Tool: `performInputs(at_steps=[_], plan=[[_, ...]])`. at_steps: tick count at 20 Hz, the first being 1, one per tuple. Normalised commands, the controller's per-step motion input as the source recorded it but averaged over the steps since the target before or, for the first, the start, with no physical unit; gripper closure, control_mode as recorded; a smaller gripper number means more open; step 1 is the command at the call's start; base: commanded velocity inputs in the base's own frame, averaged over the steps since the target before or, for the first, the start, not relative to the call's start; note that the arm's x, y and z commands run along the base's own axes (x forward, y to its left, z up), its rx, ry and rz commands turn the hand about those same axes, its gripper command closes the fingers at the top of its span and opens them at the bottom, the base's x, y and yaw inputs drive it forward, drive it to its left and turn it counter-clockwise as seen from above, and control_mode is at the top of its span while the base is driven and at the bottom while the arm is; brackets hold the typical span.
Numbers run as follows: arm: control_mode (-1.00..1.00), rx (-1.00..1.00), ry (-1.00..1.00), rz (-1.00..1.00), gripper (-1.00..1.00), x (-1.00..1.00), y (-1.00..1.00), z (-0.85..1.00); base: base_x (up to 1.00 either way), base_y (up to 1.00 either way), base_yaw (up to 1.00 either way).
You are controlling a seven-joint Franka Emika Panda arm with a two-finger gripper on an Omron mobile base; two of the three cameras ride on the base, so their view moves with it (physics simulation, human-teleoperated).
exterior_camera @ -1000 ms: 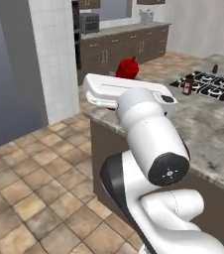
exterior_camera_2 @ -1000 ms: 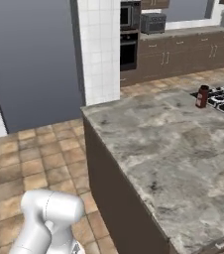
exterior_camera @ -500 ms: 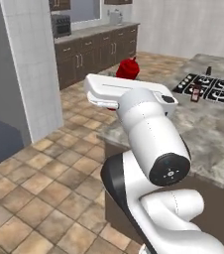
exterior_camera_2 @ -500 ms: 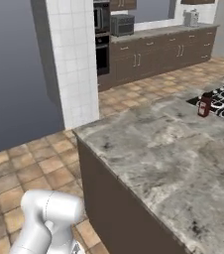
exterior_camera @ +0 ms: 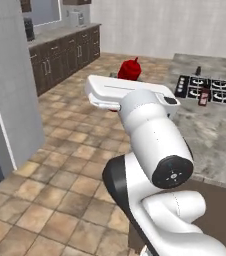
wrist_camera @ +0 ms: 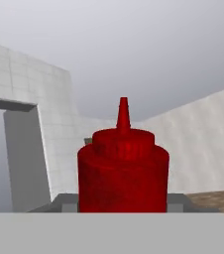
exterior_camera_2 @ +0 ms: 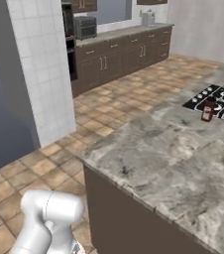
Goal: Collect the paprika, ketchup, and shaker from the cabinet and place them next to the stove.
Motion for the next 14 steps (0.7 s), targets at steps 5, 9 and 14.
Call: performInputs(at_steps=[5, 9, 14], plan=[[1.0, 0.0, 0.0, 0.0, 1.0, 0.0, 0.0, 0.0, 0.62, 0.79, -0.45], [1.0, 0.0, 0.0, 0.0, 1.0, 0.0, 0.0, 0.0, 0.61, 0.73, -0.48], [1.0, 0.0, 0.0, 0.0, 1.0, 0.0, 0.0, 0.0, 0.61, 0.62, -0.53]])
